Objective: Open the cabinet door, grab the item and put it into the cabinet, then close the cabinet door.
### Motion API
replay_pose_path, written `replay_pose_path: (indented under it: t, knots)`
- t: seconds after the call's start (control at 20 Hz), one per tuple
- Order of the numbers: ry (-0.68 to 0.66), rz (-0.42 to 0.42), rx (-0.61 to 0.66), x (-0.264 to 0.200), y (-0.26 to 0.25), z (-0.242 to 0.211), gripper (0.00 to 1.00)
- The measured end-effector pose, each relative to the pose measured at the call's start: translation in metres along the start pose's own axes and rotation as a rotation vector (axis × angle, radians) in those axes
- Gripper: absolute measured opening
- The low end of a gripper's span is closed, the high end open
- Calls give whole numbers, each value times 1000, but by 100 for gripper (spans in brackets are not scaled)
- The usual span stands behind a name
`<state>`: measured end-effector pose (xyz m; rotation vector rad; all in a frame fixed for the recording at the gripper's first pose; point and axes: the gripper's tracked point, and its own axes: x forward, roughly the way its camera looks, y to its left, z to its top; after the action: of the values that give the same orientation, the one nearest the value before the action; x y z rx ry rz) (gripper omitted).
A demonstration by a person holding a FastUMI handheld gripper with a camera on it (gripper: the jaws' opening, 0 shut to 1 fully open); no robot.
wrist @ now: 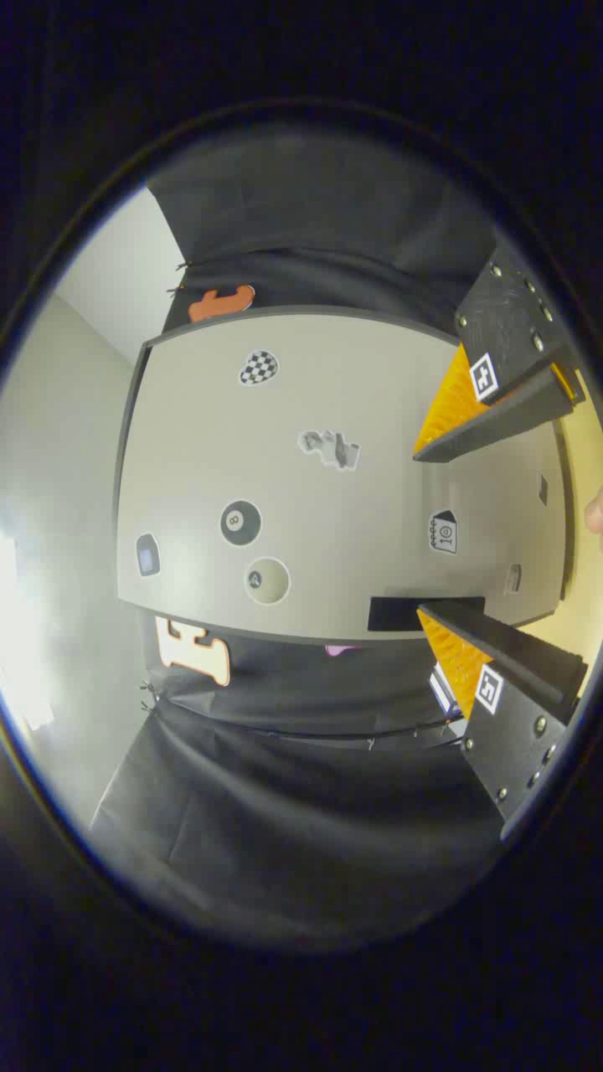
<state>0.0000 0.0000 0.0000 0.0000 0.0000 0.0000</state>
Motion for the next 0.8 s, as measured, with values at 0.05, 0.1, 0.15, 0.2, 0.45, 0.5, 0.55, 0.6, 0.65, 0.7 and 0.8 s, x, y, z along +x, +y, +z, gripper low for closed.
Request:
replay_pose_path:
  t: [0.05,0.1,0.15,0.2,0.45,0.5,0.55,0.6,0.65,0.7,0.8]
  knots:
    - [9,5,1,1,5,-2,98]
    - [15,6,-1,2,9,-4,98]
    - [16,8,-4,3,11,-5,99]
    - [18,10,-4,5,14,-7,98]
    - [20,17,-1,9,24,-11,98]
    - [22,17,-2,9,25,-13,98]
    - [24,20,0,10,26,-14,98]
    - [25,23,1,11,28,-16,98]
    - [25,22,2,12,28,-16,98]
    - [26,23,1,12,28,-16,98]
    - [29,30,8,14,31,-18,98]
